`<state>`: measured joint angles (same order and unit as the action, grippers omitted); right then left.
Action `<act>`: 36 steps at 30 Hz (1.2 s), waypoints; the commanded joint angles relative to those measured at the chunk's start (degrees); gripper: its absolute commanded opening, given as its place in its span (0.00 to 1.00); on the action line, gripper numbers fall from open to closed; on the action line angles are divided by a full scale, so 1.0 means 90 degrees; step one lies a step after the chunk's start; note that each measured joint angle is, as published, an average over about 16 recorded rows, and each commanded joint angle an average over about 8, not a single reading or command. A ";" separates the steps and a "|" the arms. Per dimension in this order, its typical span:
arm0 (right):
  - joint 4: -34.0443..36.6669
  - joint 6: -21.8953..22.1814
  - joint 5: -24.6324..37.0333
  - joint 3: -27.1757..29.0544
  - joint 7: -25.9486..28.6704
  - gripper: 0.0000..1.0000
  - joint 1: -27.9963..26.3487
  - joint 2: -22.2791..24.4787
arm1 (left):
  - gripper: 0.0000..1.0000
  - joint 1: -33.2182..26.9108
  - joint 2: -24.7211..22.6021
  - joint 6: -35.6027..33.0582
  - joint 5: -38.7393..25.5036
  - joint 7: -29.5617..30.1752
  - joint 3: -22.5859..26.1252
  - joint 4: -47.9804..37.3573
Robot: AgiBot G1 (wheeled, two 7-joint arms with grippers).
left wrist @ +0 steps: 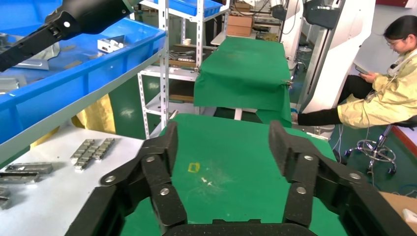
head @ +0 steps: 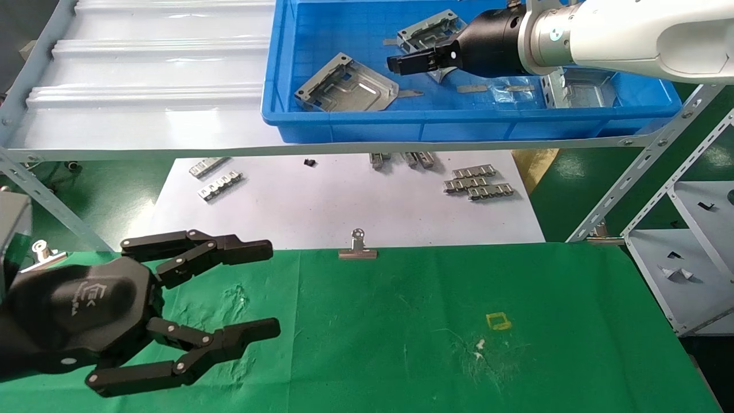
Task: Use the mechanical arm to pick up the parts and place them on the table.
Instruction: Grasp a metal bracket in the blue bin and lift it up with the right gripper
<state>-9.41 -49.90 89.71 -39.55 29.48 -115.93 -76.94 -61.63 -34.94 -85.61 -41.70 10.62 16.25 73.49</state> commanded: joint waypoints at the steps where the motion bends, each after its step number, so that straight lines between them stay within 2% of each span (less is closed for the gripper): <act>1: 0.0088 0.0081 -0.0025 0.0008 -0.0010 0.00 0.0002 -0.0033 | 1.00 0.0000 0.0000 0.0000 0.0001 0.0000 0.0001 0.0000; 17: -0.0104 0.0398 -0.0125 -0.0195 0.0062 0.00 0.0185 -0.0064 | 1.00 -0.0002 0.0003 0.0004 0.0006 -0.0004 0.0008 0.0000; 36: -0.0089 0.0269 -0.0212 -0.0449 -0.0270 0.00 0.0133 -0.0027 | 1.00 -0.0004 0.0007 0.0007 0.0011 -0.0008 0.0016 0.0000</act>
<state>-10.19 -47.44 87.81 -43.56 26.98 -114.74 -77.20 -61.66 -34.87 -85.55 -41.60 10.54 16.40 73.49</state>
